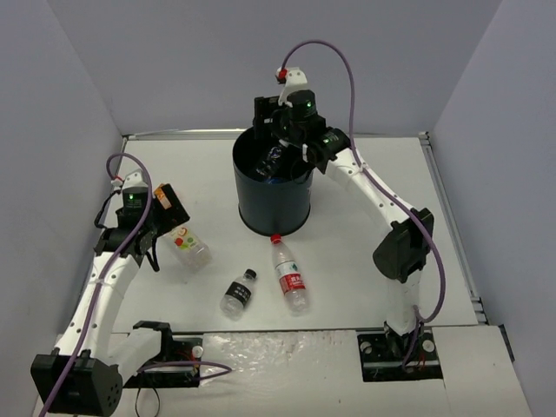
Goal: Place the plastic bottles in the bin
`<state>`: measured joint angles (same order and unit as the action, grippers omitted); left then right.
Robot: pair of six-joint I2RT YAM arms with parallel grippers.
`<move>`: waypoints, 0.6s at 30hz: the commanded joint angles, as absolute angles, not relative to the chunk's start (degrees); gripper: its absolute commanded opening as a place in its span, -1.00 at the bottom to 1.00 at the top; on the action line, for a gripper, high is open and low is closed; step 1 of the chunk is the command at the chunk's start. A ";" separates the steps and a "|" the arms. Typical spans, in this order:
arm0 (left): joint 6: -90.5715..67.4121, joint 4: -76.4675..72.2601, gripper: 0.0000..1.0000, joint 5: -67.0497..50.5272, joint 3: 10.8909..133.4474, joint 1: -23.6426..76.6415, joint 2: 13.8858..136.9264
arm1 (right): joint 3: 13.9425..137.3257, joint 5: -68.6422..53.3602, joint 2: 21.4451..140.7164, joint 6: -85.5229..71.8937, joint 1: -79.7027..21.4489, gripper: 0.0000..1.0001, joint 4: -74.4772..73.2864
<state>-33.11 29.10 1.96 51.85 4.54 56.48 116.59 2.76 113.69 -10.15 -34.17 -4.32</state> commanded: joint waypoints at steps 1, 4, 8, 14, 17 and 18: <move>-31.05 27.68 0.94 0.67 58.41 5.33 57.42 | 114.54 5.59 100.45 -9.87 -34.53 1.00 1.26; -31.94 28.59 0.94 7.44 63.42 5.00 60.67 | 106.88 6.56 91.57 -11.27 -34.45 1.00 1.33; -29.88 31.32 0.94 9.37 69.55 2.46 69.88 | 92.91 11.48 79.45 -13.70 -34.38 1.00 1.25; -1.61 21.84 0.94 -18.30 78.74 -5.75 85.01 | 77.19 20.57 66.51 -18.90 -33.86 1.00 1.49; 9.77 30.40 0.94 -28.99 86.82 -9.23 94.11 | 75.81 20.28 64.57 -18.35 -33.49 1.00 1.43; 12.49 34.11 0.94 -32.18 90.14 -10.04 97.04 | 75.51 20.05 64.26 -17.95 -33.32 1.00 1.43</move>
<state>-8.82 26.74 -12.10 78.37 -5.91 88.07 77.21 16.89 64.93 -16.97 -33.92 -1.84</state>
